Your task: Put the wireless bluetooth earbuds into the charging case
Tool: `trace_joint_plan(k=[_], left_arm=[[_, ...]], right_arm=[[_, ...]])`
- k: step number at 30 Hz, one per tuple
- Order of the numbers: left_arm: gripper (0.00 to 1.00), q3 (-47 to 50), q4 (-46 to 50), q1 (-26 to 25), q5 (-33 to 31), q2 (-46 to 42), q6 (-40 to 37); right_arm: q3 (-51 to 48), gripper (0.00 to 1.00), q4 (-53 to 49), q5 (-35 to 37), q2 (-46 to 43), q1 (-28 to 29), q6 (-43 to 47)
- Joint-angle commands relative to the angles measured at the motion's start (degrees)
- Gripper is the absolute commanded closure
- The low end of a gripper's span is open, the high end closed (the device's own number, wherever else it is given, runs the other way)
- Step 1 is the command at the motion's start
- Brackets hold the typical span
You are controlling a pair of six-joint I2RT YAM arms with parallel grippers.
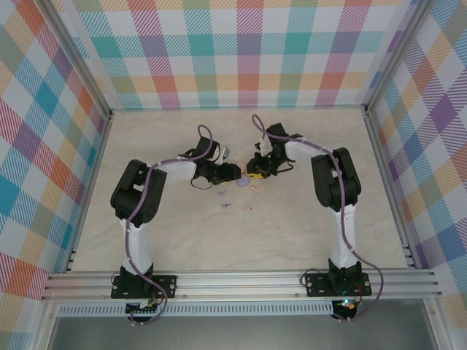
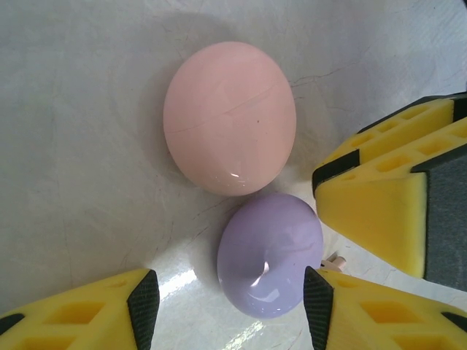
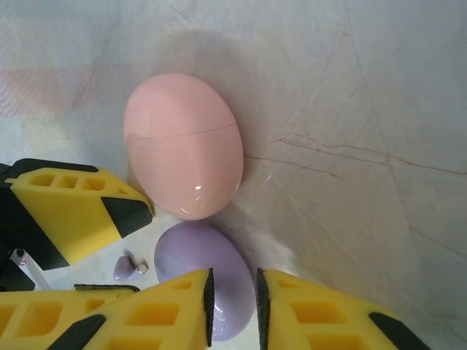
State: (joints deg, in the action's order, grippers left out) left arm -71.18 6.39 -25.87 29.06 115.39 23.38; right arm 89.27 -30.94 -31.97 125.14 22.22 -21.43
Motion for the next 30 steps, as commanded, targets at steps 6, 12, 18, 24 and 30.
trace_joint_plan(k=[6, 12, 18, 24, 30], left_arm=[[0.44, 0.3, -0.5, -0.1, 0.3, -1.1, 1.0], [0.44, 0.4, -1.0, -0.1, 1.4, -0.9, 1.7], [0.45, 0.6, -1.2, -0.1, 2.8, -0.2, 1.8], [0.46, 0.5, -1.1, -0.2, 4.0, 0.7, 2.1], [0.46, 0.1, -0.8, -0.4, 5.0, 2.1, 2.4]], right_arm=[[-4.6, 0.73, 2.6, -2.3, -5.5, 0.4, -1.7], [-5.5, 0.74, 3.9, -4.5, -4.3, 0.5, -2.4], [-4.3, 0.73, 3.8, -5.2, -2.4, 0.9, -2.6], [-3.9, 0.74, 3.3, -4.5, -1.2, 1.1, -2.8], [-4.2, 0.76, 3.3, -3.4, -0.4, 1.2, -3.1]])
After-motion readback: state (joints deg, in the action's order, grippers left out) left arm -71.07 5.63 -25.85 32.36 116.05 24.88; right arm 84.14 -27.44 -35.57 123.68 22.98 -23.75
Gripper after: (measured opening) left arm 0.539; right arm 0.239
